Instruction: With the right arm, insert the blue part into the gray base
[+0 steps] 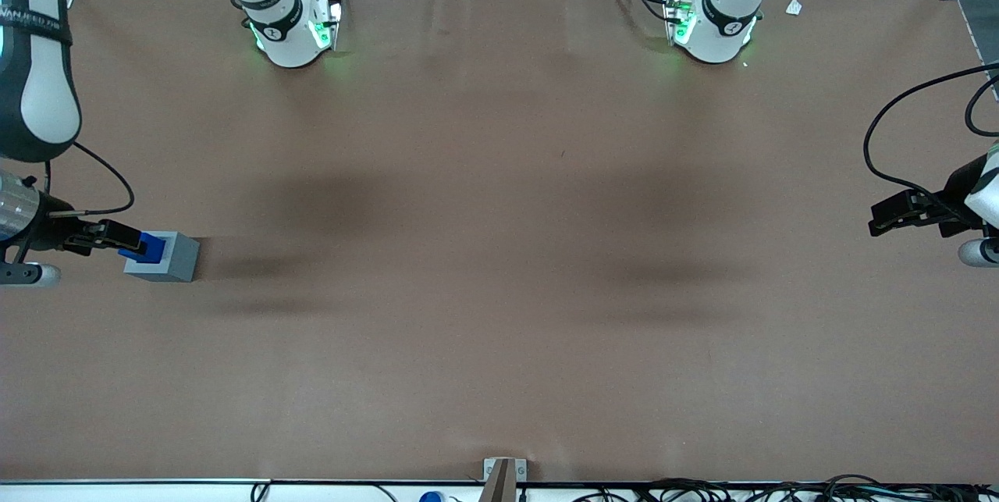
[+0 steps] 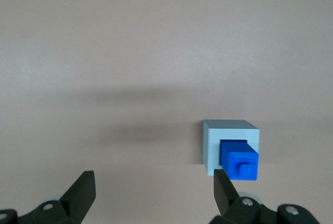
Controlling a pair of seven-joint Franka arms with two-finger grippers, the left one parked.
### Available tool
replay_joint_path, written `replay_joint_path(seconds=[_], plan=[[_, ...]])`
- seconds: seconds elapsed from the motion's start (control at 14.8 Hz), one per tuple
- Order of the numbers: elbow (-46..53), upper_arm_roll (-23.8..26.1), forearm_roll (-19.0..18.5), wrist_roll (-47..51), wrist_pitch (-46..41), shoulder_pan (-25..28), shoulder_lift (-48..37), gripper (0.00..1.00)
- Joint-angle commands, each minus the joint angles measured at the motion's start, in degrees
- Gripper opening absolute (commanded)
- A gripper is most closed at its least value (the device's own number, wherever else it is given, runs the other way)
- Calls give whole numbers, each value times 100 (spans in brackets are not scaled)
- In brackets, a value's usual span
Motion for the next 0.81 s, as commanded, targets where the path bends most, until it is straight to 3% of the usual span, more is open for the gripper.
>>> replay_joint_path(seconds=[0.0, 0.47, 0.74], plan=[[-80, -23, 26, 260, -78, 230, -320, 100], [68, -32, -9, 295, -289, 406, -935, 100], [673, -32, -193, 339, -1052, 406, -998, 100]])
